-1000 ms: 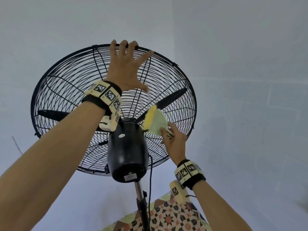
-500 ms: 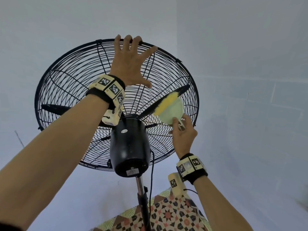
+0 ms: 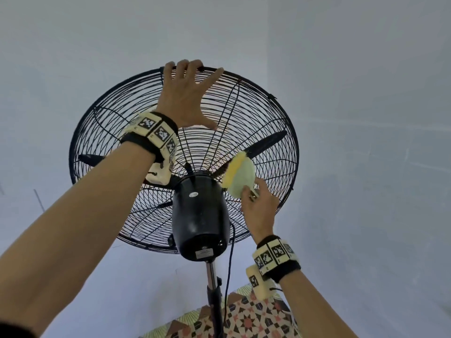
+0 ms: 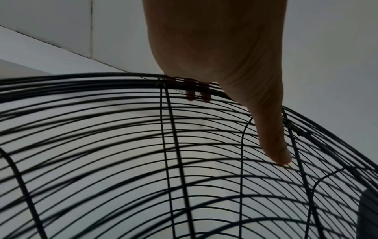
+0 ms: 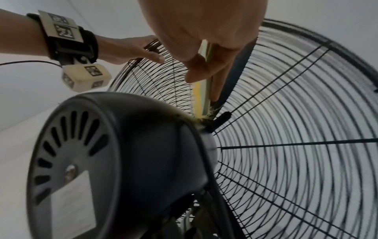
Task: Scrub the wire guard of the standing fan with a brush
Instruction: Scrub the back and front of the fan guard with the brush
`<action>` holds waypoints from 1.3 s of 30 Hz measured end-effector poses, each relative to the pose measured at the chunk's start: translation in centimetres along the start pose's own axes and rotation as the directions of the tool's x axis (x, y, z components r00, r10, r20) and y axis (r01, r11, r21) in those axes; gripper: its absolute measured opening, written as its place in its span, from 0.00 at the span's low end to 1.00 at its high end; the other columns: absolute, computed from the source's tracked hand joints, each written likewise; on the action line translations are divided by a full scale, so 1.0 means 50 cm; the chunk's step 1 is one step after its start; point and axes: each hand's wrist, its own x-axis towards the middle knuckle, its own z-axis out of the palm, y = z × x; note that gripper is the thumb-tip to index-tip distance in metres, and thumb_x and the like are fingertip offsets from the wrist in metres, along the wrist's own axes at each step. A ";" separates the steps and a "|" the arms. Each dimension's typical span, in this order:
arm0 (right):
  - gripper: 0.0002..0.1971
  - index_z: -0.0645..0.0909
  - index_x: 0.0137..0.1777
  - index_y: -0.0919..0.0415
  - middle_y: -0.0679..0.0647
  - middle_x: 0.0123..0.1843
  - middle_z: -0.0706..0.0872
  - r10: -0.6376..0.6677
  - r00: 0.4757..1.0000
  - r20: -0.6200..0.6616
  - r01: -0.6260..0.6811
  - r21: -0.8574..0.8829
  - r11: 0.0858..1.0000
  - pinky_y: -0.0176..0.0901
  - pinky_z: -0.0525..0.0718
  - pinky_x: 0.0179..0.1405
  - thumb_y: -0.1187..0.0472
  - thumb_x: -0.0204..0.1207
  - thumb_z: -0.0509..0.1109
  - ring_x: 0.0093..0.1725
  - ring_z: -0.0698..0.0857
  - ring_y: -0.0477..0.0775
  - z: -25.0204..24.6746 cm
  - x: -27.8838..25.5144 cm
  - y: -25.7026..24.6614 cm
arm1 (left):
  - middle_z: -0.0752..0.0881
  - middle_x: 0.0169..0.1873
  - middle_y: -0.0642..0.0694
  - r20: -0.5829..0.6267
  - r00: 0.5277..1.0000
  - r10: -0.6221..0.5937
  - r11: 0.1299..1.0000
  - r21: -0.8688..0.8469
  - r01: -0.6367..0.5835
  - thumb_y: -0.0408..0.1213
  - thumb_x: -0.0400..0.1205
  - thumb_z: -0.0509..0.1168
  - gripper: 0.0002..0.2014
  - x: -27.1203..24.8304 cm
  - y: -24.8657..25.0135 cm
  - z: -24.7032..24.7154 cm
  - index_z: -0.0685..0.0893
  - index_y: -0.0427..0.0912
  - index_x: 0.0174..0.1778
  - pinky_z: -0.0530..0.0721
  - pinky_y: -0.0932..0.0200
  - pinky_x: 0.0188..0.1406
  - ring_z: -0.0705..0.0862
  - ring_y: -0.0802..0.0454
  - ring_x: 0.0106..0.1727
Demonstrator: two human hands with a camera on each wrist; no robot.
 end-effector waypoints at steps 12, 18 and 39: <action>0.14 0.79 0.71 0.57 0.61 0.55 0.82 0.011 1.000 0.010 -0.011 -0.008 1.000 0.33 0.89 0.32 0.56 0.88 0.67 0.43 0.80 0.42 -0.006 -0.015 -0.054 | 0.64 0.83 0.36 -0.043 0.999 -0.002 1.000 -0.024 0.001 0.79 0.61 0.75 0.65 -0.007 -0.001 0.000 0.53 0.61 0.91 0.54 0.27 0.85 0.63 0.30 0.84; 0.14 0.80 0.70 0.51 0.62 0.50 0.88 -0.083 0.994 0.070 0.085 -0.018 0.996 0.41 0.92 0.39 0.53 0.88 0.66 0.50 0.84 0.52 0.011 0.007 -0.082 | 0.64 0.84 0.35 -0.052 0.999 0.004 0.999 -0.041 -0.006 0.77 0.61 0.76 0.65 -0.010 0.007 -0.003 0.53 0.60 0.91 0.53 0.27 0.85 0.62 0.30 0.84; 0.07 0.82 0.59 0.65 0.68 0.53 0.88 0.009 0.999 -0.034 -0.005 0.102 0.995 0.34 0.85 0.23 0.62 0.87 0.67 0.27 0.91 0.50 -0.007 -0.003 -0.144 | 0.64 0.83 0.35 -0.081 0.997 -0.004 0.999 -0.038 0.001 0.78 0.61 0.76 0.64 -0.021 0.005 -0.010 0.56 0.62 0.90 0.53 0.27 0.85 0.62 0.31 0.84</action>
